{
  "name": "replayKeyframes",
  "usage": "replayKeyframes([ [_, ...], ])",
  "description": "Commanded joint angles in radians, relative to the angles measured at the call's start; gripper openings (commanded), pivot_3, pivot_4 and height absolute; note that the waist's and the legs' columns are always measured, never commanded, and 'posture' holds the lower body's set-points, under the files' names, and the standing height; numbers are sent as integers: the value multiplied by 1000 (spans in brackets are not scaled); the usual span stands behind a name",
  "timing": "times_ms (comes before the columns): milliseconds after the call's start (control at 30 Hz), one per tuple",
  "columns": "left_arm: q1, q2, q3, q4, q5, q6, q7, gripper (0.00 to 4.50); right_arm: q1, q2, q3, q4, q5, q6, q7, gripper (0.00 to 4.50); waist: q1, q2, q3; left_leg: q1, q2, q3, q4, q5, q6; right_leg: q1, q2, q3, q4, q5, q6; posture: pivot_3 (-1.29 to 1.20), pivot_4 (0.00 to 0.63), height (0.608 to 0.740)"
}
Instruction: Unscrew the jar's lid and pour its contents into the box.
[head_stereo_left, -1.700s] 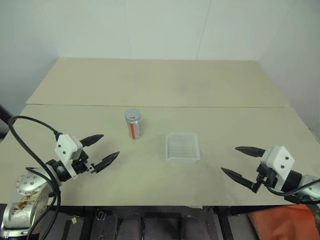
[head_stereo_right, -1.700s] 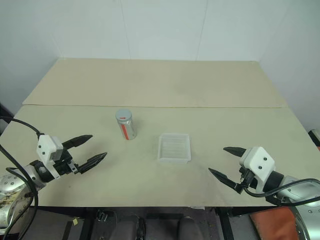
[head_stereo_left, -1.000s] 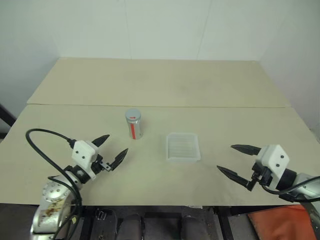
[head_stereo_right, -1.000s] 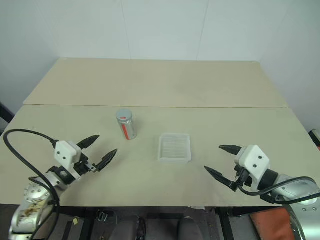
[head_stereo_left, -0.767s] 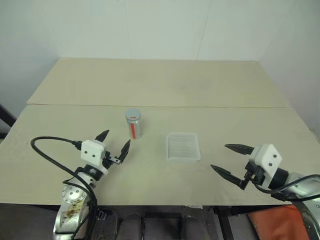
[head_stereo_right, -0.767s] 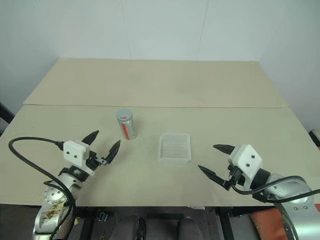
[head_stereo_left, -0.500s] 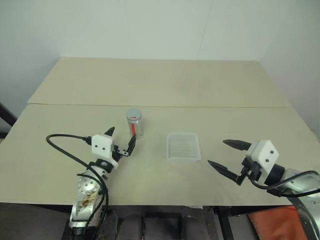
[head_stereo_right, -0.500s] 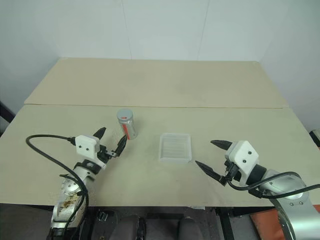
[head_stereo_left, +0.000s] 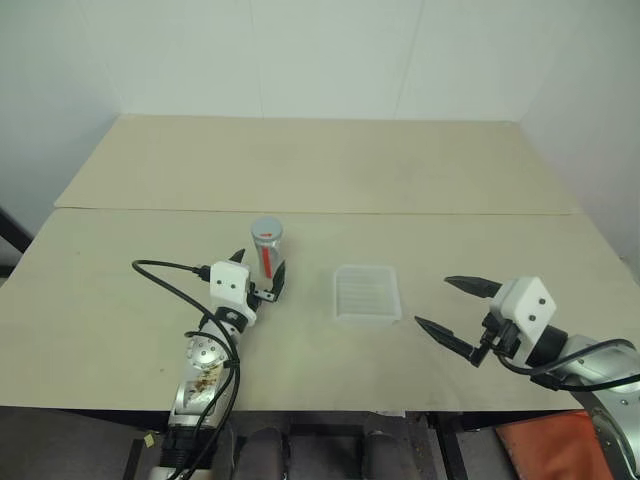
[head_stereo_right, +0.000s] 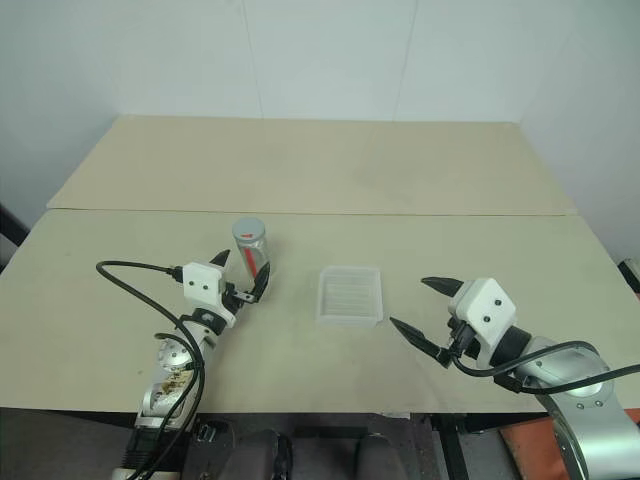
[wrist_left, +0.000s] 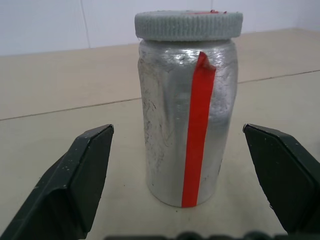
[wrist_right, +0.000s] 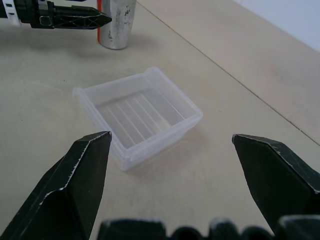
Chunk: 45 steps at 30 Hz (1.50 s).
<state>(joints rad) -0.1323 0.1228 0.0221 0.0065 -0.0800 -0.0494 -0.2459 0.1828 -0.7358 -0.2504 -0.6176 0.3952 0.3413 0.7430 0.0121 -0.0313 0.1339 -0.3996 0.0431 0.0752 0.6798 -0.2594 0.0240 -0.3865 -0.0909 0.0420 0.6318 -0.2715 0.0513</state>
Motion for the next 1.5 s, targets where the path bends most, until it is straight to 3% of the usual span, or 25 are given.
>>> replayKeyframes([
  [33,-51,-20,-6,39,8,-55,19,4495,-3,-11,-36,-18,2,0,-5,4486,1,0,0,0,0,0,0,0,0,0,0,0,0,0,0,0,150,740],
  [633,-166,-54,-2,237,30,-192,72,4495,-7,-24,-43,-30,0,13,-8,4486,0,0,0,-1,-1,-1,0,0,0,0,0,0,0,0,1,0,150,740],
  [733,-167,-57,-8,248,41,-207,76,3905,-7,-23,-37,-33,-4,15,-11,4500,0,0,0,-1,-1,-1,0,0,0,0,0,0,0,0,1,0,150,740],
  [900,-163,-63,-9,256,49,-206,92,2398,-9,-22,-35,-38,-5,19,-16,4500,0,0,0,-1,-1,-1,0,0,0,0,0,0,0,0,1,0,150,740],
  [1100,-163,-57,-6,257,51,-200,98,1961,-33,-19,-25,-49,-5,26,-35,4500,-3,0,0,0,-1,-1,0,0,0,0,0,0,0,0,1,0,150,740],
  [1300,-173,-31,-27,116,-5,-112,10,1961,-213,19,23,-127,54,150,-150,4500,-7,0,0,0,0,-1,0,0,0,-1,0,0,1,0,1,0,150,740],
  [1400,-180,-6,-46,4,-47,-8,-44,1961,-298,53,66,-168,75,221,-212,4500,-3,0,0,-2,0,-1,0,0,0,-1,0,-1,0,0,1,0,150,740],
  [1500,-211,34,-60,-155,-146,224,-107,1961,-403,140,125,-199,127,323,-314,4500,0,0,0,-4,0,-3,1,0,0,-3,0,-2,0,0,1,0,150,740],
])
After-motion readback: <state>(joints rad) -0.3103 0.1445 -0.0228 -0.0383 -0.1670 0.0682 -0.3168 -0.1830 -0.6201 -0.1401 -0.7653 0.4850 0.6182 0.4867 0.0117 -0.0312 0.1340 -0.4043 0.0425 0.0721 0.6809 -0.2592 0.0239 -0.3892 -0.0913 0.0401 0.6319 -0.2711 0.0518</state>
